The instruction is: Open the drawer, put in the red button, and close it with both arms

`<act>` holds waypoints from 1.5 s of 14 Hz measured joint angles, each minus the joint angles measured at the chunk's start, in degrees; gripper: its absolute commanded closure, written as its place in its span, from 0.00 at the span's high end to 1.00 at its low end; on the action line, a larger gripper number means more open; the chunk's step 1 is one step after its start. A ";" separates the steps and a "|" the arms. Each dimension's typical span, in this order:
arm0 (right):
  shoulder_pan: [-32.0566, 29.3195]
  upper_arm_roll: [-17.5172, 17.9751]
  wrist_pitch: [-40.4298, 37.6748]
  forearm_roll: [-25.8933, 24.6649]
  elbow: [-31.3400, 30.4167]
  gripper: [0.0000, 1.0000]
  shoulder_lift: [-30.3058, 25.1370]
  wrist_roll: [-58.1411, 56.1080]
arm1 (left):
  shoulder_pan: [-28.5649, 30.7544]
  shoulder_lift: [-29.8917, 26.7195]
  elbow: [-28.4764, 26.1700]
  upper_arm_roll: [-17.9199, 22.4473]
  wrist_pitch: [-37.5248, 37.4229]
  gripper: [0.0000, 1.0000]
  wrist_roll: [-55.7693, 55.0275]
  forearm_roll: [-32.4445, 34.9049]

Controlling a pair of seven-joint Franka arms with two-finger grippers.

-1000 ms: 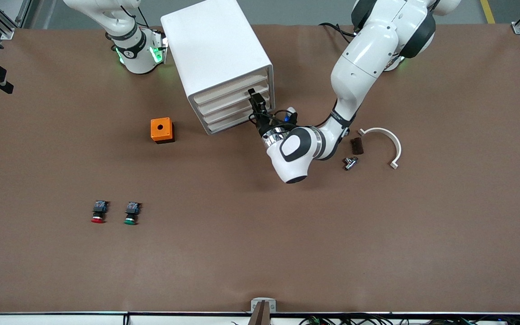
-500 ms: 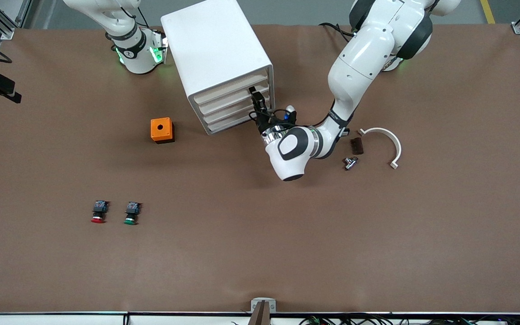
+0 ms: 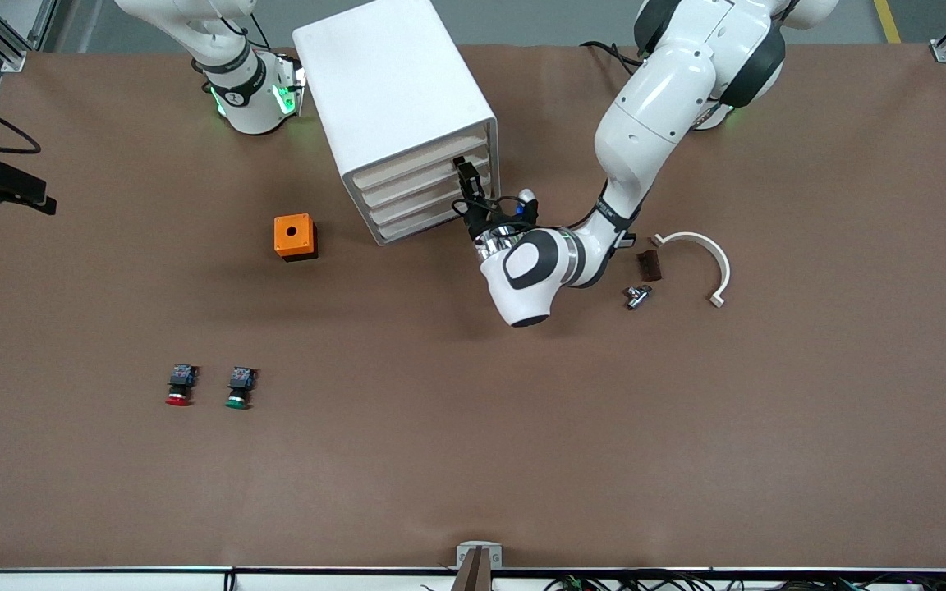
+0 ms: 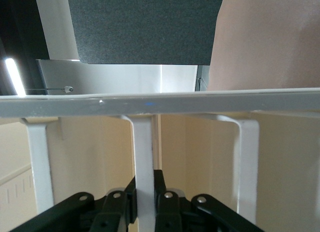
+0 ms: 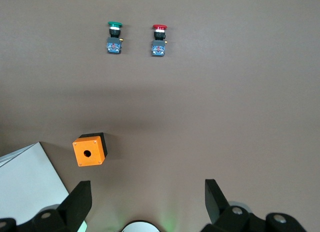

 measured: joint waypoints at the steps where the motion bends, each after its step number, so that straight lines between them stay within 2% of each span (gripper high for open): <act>1: -0.07 -0.09 0.38 -0.03 0.01 1.00 0.80 0.00 | 0.01 0.00 0.00 0.06 0.06 0.09 -0.06 0.02; 7: -1.27 -0.43 0.60 -0.11 0.02 1.00 5.15 0.00 | 0.73 -0.06 0.43 0.56 -0.10 0.09 -0.24 0.11; 11: -1.87 -0.44 2.51 -0.11 0.02 1.00 6.58 0.02 | 3.28 -0.08 0.79 0.70 -0.11 0.09 -0.24 0.19; 18: -1.87 -0.24 14.48 0.22 -0.71 1.00 14.30 1.77 | 8.06 -0.07 1.57 0.82 0.23 0.11 -0.24 0.20; 21: -1.87 -0.20 23.01 1.58 -3.41 1.00 17.43 2.40 | 9.91 -0.08 2.30 0.84 0.36 0.12 -0.24 0.20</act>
